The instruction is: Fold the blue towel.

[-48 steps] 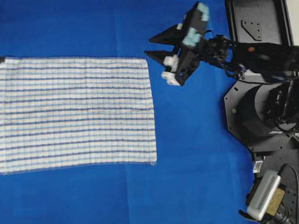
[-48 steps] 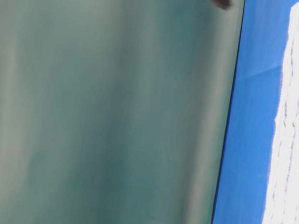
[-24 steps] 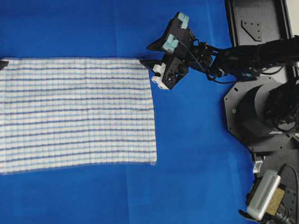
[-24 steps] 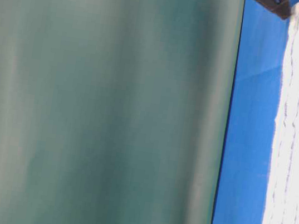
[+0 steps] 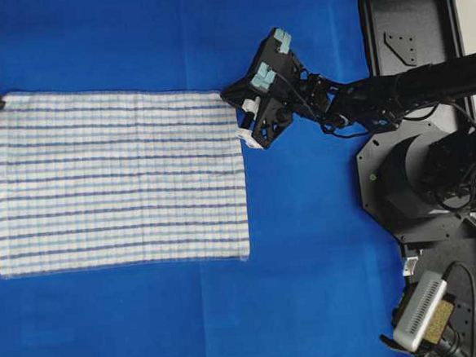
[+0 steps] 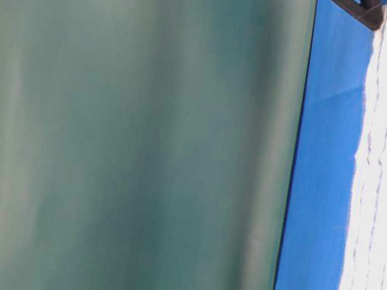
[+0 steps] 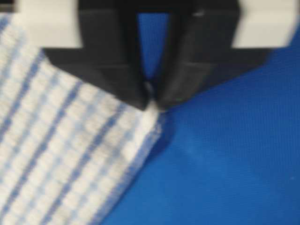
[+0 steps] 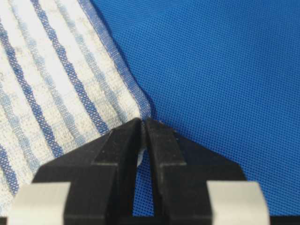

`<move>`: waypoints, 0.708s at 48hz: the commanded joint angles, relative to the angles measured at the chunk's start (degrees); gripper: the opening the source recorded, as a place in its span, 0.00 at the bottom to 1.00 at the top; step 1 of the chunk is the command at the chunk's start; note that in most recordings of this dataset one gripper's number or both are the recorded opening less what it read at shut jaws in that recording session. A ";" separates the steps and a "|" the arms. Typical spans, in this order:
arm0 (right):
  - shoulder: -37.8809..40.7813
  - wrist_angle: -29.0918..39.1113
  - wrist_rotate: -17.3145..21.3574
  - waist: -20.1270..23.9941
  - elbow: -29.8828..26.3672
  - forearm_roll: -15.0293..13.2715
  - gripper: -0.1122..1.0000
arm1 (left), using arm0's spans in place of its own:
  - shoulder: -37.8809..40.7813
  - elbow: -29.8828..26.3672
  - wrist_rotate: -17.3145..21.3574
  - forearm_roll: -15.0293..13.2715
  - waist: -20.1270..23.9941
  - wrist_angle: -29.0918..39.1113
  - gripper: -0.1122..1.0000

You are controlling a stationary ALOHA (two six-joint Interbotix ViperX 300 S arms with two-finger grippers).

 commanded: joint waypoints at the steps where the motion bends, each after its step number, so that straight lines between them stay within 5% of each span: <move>1: -0.26 -0.35 -0.09 0.44 -0.53 0.18 0.27 | -0.44 -0.70 0.00 0.09 -0.53 -0.18 0.14; 34: -7.21 1.67 -0.09 1.14 0.18 0.26 0.27 | -9.05 -0.88 0.35 0.18 -1.67 2.55 0.12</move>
